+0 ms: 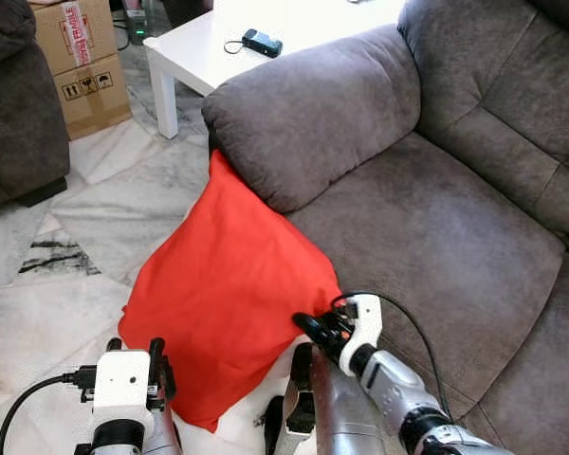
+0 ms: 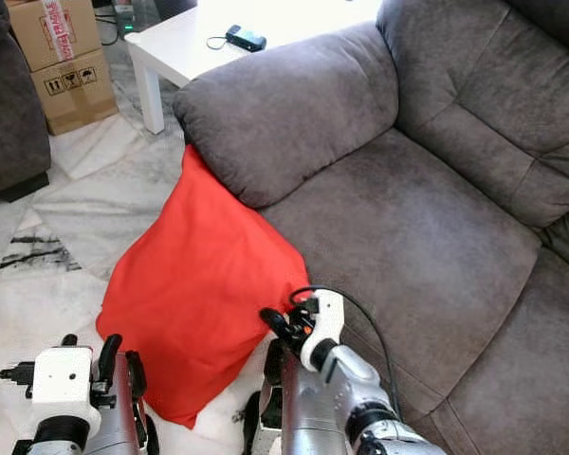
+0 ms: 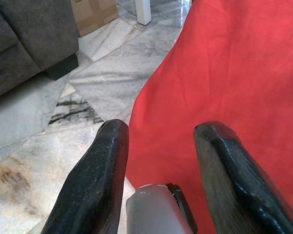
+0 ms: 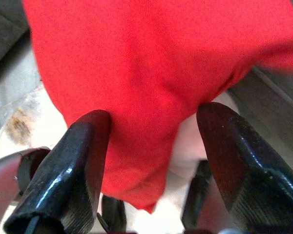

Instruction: Move the pillow to the sofa from floor

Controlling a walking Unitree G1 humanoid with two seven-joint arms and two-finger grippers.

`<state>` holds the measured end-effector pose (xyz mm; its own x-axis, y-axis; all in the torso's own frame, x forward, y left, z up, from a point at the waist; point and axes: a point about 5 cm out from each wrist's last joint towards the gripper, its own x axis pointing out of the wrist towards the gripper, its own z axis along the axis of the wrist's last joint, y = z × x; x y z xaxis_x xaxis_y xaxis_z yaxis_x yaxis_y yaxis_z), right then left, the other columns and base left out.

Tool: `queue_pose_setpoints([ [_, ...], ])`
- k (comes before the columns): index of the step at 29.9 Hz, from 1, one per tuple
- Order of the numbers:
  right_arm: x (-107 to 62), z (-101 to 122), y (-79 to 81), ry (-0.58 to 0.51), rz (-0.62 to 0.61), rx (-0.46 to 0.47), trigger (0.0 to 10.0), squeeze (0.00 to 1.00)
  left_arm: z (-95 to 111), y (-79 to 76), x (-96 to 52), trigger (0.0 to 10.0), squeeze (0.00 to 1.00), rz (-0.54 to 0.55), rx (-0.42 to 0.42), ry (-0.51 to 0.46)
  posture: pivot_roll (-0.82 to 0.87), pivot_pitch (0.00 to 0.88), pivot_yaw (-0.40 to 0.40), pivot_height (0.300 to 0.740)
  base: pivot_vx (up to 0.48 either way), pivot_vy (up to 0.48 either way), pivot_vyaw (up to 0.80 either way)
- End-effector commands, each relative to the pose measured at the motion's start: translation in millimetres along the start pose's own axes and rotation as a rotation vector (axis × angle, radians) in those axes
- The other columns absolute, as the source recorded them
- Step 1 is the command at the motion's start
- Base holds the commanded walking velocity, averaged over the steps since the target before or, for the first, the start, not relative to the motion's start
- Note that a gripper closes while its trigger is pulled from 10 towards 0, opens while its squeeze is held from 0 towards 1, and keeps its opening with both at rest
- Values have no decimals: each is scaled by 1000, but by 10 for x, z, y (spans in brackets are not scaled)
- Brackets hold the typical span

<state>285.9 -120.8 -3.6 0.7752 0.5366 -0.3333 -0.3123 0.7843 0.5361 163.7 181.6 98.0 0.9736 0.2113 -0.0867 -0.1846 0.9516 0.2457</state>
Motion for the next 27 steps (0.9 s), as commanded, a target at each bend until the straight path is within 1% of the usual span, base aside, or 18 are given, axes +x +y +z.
queue_pose_setpoints([
  [1,-111,-77,-127,15,-45,27,0,0,-3,-36,-37,10000,0,-7,3,12,212,267,-264,572,0,0,0],
  [5,-143,-92,-169,23,-66,28,0,0,-2,-39,-34,10000,0,-7,2,12,210,267,-264,572,0,0,0],
  [6,-153,-98,-182,25,-76,26,4824,0,-1,-39,-33,10000,0,-6,1,11,209,267,-265,572,0,0,0],
  [7,-157,-99,-190,22,-85,29,10000,0,-1,-41,-32,10000,0,-7,1,11,209,268,-266,572,0,0,0],
  [13,-123,-93,-195,22,-166,54,10000,0,-19,-48,-2,10000,0,-5,-1,13,219,259,-267,572,0,0,0],
  [17,-58,-37,-146,2,-176,76,10000,0,-30,-37,31,10000,0,1,2,9,232,246,-276,572,0,0,0],
  [20,21,68,-92,-20,-183,84,10000,0,-52,6,48,10000,0,31,4,9,249,234,-282,572,0,0,0],
  [24,216,316,106,-88,-154,110,10000,0,-58,85,62,10000,0,61,12,7,275,212,-288,572,0,0,0],
  [27,271,392,174,-113,-146,117,10000,0,-64,133,81,10000,0,78,18,3,281,199,-290,572,0,0,0],
])
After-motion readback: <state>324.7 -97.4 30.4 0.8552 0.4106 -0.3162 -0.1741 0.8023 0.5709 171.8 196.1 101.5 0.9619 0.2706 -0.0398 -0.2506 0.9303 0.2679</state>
